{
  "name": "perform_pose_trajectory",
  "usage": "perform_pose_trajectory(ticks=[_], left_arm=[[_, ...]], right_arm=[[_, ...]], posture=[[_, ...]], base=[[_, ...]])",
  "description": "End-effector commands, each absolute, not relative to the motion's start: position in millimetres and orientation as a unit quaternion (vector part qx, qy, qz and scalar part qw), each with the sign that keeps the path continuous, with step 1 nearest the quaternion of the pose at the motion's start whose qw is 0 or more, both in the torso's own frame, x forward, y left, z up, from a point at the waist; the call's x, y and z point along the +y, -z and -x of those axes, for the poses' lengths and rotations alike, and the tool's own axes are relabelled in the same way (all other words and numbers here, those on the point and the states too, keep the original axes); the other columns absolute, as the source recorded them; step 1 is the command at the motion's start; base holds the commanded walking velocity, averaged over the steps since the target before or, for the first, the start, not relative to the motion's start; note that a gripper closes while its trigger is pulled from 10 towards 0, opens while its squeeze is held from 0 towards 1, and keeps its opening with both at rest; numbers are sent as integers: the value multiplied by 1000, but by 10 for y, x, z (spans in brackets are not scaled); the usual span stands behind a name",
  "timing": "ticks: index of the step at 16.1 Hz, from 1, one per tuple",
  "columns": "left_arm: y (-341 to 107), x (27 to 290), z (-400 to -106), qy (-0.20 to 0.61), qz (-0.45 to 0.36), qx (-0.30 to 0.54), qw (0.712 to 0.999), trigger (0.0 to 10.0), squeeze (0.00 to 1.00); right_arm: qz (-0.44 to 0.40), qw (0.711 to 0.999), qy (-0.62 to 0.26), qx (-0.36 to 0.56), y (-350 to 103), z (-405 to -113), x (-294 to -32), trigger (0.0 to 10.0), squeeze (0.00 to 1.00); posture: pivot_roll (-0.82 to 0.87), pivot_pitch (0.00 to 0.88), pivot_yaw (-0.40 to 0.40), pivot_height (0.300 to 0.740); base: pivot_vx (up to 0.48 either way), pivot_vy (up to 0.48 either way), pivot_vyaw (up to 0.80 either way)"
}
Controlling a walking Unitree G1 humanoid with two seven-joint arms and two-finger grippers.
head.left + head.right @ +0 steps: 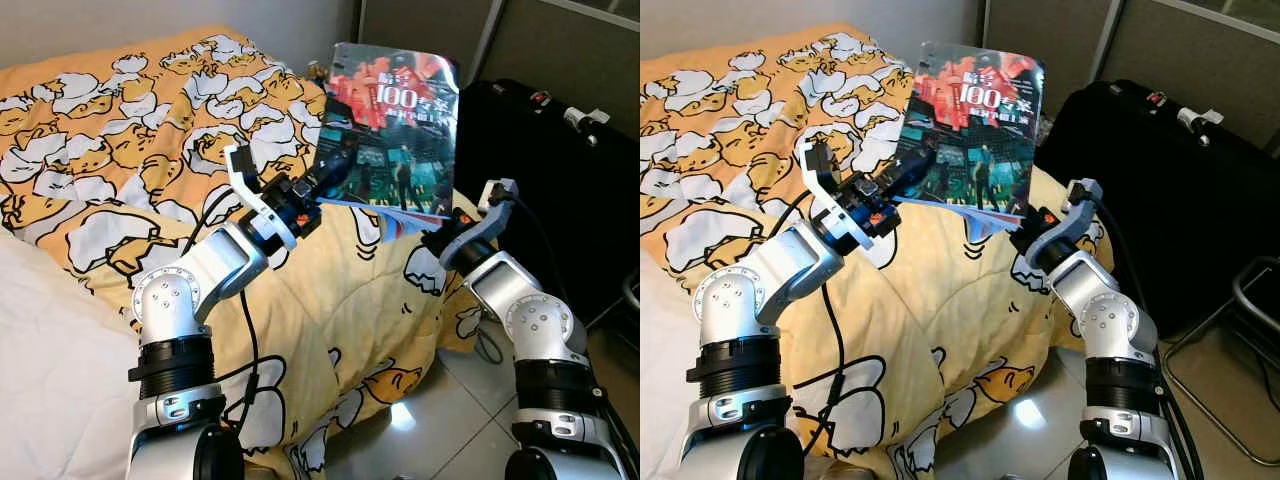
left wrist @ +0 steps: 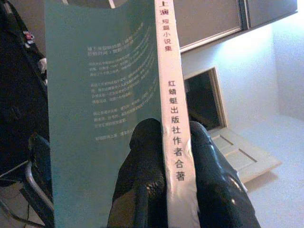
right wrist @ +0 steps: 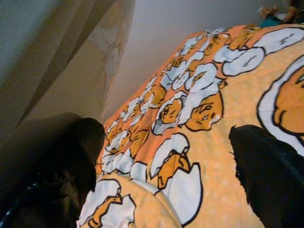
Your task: Clean up the room
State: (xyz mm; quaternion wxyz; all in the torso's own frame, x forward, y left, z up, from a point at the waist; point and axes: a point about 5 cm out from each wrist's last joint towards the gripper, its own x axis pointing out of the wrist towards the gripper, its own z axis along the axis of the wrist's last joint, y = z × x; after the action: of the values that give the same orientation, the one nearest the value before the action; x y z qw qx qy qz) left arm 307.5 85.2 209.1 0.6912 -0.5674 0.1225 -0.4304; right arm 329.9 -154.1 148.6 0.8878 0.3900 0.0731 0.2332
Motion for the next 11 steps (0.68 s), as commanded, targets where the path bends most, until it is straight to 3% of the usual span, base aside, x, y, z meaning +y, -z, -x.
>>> perform_pose_trajectory(ticks=[1, 7, 11], left_arm=[[-2132, 781, -3038, 448, 554, 127, 690, 0, 0], [-2131, 737, -3028, 450, 553, 133, 689, 0, 0], [-1996, 756, -3072, 417, 512, 158, 734, 0, 0]], right_arm=[[-384, 886, -252, 59, -1586, -3342, -1482, 10000, 0], [-367, 883, -288, 58, -1627, -3351, -1330, 10000, 0], [-404, 871, -279, 26, -1746, -3381, -1365, 10000, 0]], posture=[[25, 0, 22, 740], [27, 0, 18, 740], [32, 0, 12, 740]], base=[[0, 0, 0], [0, 0, 0], [0, 0, 0]])
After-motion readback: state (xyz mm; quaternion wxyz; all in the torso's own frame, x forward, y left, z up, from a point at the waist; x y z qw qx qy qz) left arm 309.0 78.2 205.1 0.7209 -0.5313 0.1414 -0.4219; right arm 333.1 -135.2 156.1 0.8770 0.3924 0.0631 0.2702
